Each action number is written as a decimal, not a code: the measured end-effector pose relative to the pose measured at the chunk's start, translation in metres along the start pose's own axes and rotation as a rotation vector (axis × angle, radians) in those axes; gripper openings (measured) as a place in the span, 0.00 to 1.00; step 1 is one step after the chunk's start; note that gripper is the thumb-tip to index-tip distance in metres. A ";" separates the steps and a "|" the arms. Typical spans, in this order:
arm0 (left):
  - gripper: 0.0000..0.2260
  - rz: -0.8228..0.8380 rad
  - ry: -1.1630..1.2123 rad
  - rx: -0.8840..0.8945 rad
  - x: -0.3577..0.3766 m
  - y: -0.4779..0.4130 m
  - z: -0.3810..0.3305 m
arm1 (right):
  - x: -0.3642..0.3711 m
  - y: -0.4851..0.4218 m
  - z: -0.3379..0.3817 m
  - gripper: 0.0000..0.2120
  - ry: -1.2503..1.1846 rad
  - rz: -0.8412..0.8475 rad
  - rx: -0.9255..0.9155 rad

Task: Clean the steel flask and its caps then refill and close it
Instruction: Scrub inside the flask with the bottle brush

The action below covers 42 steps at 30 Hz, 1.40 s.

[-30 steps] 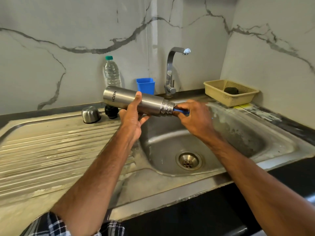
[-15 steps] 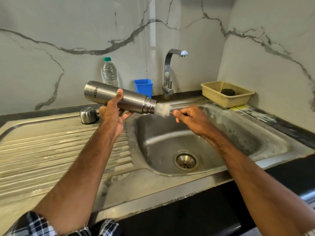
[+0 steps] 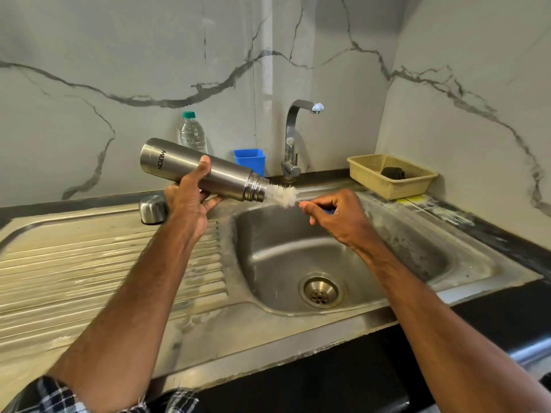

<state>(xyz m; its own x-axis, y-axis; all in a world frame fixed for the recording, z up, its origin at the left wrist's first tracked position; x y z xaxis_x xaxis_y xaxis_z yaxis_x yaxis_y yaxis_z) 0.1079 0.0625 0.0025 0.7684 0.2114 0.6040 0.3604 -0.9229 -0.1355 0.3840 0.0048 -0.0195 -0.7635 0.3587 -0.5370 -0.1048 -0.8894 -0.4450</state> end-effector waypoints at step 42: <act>0.31 0.081 -0.282 -0.022 0.067 -0.059 -0.072 | -0.037 0.012 -0.022 0.18 0.048 -0.294 -0.009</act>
<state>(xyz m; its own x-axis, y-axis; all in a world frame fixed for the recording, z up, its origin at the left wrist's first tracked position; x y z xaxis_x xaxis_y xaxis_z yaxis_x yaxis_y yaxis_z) 0.1004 0.1077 0.1074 0.9119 0.2155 0.3494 0.2831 -0.9464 -0.1554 0.4247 -0.0124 -0.0208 -0.6699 0.6140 -0.4175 -0.3116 -0.7429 -0.5925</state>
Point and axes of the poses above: each hand's wrist, its own y-axis away from the middle knuckle, its own x-axis out of the palm, z = x × y, the point moved 2 cm from there along -y, towards the middle knuckle, and after that the axes turned 9 degrees about x, right-handed, at the moved point
